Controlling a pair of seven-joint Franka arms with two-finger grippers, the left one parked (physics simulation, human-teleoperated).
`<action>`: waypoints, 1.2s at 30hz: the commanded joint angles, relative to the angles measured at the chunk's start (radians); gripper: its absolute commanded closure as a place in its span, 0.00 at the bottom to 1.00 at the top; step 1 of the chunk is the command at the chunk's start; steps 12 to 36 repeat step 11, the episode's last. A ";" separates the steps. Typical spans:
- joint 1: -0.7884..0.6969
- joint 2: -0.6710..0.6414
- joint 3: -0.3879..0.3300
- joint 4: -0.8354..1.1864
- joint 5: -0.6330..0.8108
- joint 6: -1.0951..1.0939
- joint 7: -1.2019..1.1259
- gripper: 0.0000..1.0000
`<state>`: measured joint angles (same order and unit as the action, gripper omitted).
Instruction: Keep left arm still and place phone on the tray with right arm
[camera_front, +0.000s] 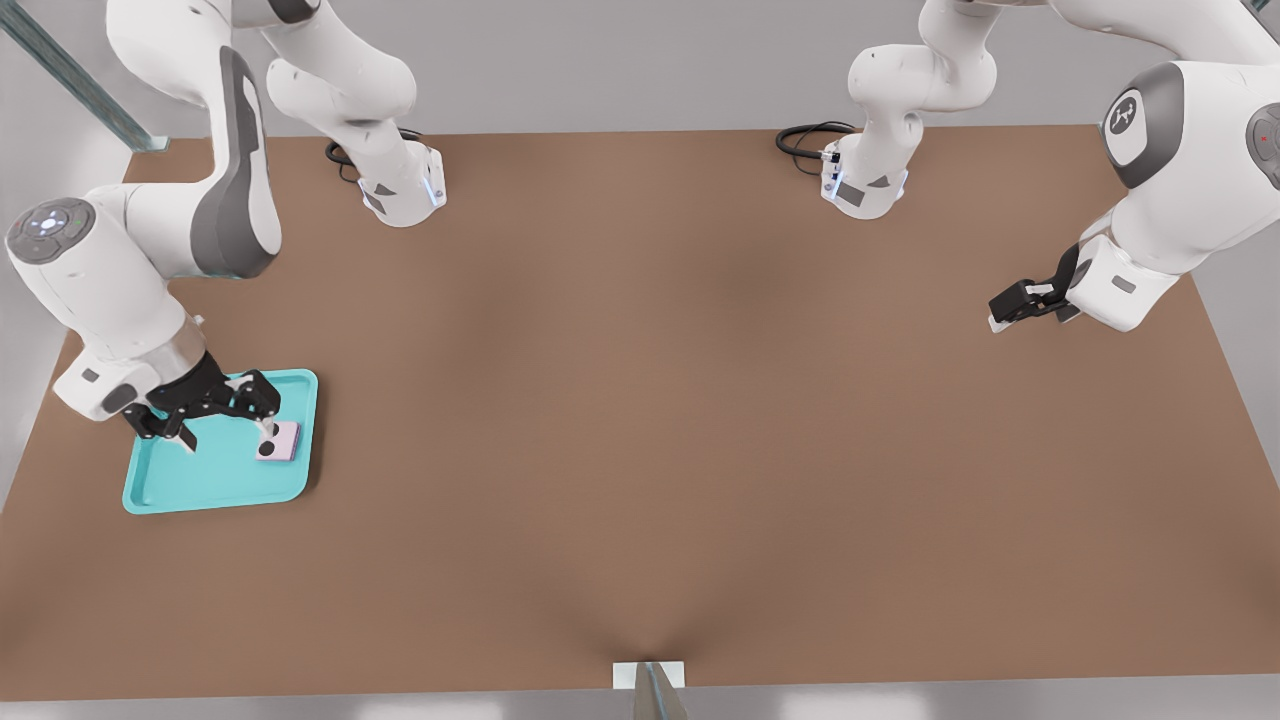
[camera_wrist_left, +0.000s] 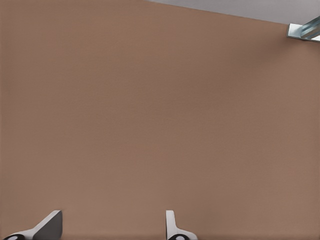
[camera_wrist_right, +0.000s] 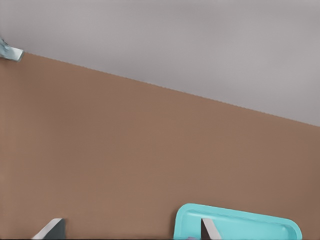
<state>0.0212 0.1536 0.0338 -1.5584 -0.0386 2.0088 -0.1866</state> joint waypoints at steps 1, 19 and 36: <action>-0.007 0.003 -0.009 0.057 0.035 -0.288 0.230 0.00; 0.103 -0.097 -0.077 0.023 0.016 -0.444 0.242 0.00; 0.103 -0.097 -0.077 0.023 0.016 -0.444 0.242 0.00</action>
